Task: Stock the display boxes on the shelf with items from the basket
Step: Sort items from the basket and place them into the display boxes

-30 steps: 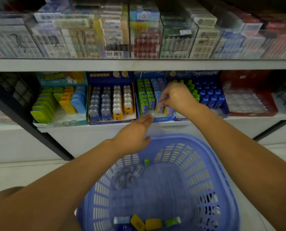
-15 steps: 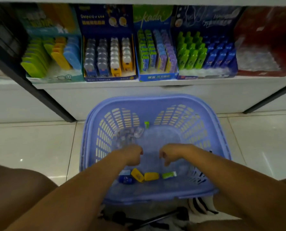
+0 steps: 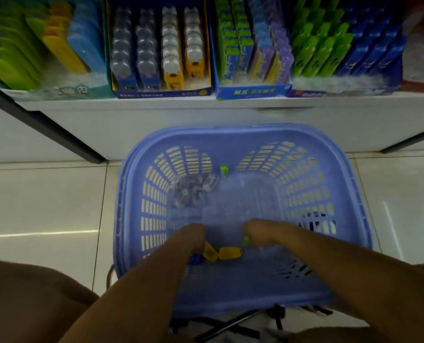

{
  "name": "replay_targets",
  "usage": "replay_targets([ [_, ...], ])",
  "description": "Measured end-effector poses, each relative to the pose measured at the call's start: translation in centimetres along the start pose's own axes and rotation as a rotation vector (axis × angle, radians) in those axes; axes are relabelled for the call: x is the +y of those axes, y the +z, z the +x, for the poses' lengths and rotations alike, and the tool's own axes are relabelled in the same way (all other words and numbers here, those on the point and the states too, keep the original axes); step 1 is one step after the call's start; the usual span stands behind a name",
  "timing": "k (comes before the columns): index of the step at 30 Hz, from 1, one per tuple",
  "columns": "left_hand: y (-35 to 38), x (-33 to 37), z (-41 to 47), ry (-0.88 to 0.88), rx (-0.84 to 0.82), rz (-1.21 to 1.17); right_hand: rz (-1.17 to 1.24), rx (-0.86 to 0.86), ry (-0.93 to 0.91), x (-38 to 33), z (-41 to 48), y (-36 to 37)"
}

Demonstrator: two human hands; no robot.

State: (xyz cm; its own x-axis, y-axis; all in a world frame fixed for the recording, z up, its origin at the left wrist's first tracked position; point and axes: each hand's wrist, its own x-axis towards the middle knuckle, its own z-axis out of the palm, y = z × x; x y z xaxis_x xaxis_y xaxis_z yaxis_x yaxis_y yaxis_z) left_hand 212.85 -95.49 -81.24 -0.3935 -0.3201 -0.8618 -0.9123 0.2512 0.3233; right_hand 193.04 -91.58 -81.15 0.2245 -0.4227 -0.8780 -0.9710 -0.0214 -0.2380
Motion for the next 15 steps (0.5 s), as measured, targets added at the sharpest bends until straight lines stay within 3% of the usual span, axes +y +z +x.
replay_targets([
  [3,0.3,-0.4,0.4,0.001,-0.010,0.010,0.409,0.374,0.094,-0.1,0.6,-2.8],
  [5,0.3,-0.5,0.4,0.004,0.001,0.037,0.518,0.686,0.109,-0.6,1.3,-4.6],
  [7,0.2,-0.4,0.3,0.020,0.011,0.070,0.474,0.902,0.013,-1.5,1.9,-6.3],
  [11,-0.1,-0.4,0.4,0.027,0.012,0.036,0.085,1.045,-0.200,-3.0,3.5,-8.0],
  [15,0.2,0.2,0.4,0.013,-0.058,0.026,-0.179,0.961,-0.111,-1.8,4.9,-6.9],
])
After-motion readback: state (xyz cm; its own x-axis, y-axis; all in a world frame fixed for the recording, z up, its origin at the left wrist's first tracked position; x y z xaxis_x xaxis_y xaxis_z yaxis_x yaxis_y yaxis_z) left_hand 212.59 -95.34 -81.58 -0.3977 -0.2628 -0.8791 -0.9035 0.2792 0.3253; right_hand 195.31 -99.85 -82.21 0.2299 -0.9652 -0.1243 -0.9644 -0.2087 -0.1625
